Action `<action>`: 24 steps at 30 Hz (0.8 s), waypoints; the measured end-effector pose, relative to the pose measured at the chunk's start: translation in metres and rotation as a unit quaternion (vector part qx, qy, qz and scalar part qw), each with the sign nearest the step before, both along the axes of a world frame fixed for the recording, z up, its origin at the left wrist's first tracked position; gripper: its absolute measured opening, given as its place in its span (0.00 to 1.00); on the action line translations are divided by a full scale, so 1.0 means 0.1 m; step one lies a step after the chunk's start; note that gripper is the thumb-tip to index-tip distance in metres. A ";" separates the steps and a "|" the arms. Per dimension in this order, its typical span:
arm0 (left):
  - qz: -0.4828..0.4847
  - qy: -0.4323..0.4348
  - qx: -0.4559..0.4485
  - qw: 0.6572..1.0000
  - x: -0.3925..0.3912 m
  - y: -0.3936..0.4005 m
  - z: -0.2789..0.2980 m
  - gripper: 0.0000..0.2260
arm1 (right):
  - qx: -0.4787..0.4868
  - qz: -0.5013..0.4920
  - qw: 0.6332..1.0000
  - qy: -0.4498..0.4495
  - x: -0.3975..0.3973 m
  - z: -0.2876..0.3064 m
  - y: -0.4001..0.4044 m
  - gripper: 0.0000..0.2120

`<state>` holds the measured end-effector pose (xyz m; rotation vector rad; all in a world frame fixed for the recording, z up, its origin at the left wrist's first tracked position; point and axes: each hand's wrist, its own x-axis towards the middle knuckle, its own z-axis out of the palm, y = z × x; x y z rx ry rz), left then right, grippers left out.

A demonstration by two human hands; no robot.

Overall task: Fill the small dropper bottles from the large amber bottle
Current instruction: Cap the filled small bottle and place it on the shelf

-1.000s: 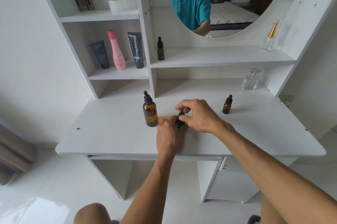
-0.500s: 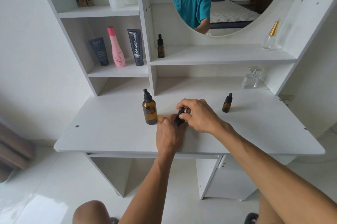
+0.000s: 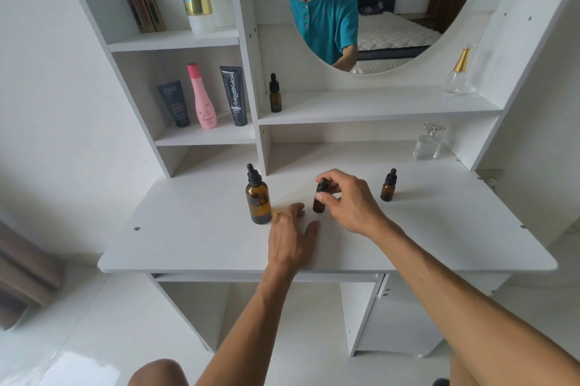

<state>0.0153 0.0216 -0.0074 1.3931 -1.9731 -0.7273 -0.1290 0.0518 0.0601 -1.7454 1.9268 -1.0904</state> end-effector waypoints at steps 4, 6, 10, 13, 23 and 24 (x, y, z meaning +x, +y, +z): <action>-0.025 -0.049 -0.008 0.998 -0.09 -0.08 0.02 0.23 | -0.029 -0.016 0.999 -0.019 -0.08 0.10 -0.07 0.13; -0.038 -0.073 -0.020 0.996 -0.13 -0.14 0.01 0.24 | -0.046 -0.018 0.998 -0.023 -0.11 0.14 -0.12 0.13; -0.058 -0.134 -0.054 0.988 -0.22 -0.29 -0.03 0.25 | -0.098 -0.022 0.994 -0.038 -0.16 0.30 -0.24 0.14; -0.068 -0.167 -0.055 0.982 -0.30 -0.39 -0.04 0.27 | -0.163 -0.017 0.986 -0.035 -0.19 0.52 -0.40 0.13; -0.058 -0.203 -0.072 0.975 -0.43 -0.54 -0.05 0.26 | -0.241 -0.039 0.970 0.013 -0.33 1.06 -1.28 0.15; -0.058 -0.204 -0.074 0.975 -0.43 -0.54 -0.05 0.26 | -0.241 -0.040 0.970 0.016 -0.34 1.07 -1.35 0.14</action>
